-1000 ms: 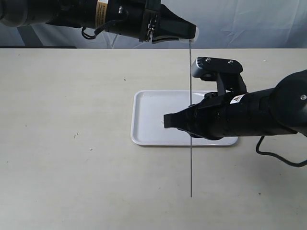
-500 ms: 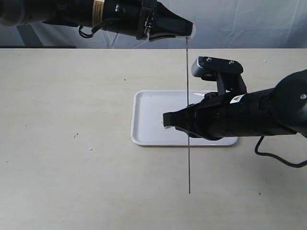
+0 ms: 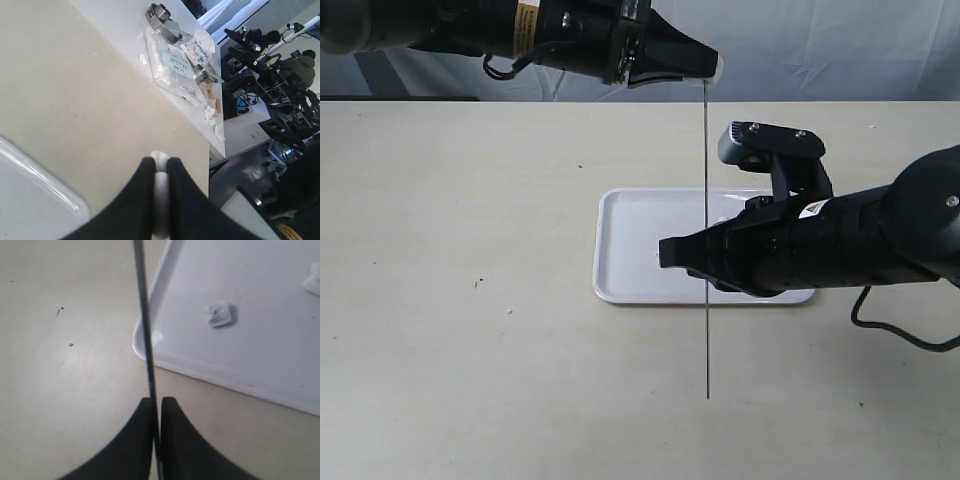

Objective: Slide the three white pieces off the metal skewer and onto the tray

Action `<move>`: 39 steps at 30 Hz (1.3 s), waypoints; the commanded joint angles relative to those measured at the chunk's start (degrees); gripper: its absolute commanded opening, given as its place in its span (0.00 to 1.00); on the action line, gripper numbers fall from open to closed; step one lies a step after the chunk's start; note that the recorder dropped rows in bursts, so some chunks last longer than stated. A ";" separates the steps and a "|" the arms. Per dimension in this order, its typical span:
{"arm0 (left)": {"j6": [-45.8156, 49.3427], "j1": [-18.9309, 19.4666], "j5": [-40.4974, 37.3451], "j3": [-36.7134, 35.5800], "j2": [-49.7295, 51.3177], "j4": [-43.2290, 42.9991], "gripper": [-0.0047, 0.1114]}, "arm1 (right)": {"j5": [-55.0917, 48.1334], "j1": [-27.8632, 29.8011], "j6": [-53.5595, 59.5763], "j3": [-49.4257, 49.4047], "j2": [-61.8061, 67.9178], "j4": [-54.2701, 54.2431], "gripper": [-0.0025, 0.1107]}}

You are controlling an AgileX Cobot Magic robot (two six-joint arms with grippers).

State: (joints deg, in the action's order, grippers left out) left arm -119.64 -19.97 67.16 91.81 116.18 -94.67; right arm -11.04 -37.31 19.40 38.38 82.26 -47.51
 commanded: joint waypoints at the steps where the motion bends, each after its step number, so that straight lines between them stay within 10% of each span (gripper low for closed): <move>1: 0.06 0.50 -0.94 -0.15 -0.50 0.09 0.04 | 0.04 0.23 0.06 0.27 0.14 0.10 0.07; 39: -0.13 0.50 -8.26 -0.15 -0.50 -2.38 0.04 | -2.59 0.00 0.49 0.27 0.14 0.96 0.02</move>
State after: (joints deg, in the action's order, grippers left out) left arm -119.76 -19.52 60.55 91.69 116.18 -98.60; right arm -11.90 -37.31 19.99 38.60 82.26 -46.77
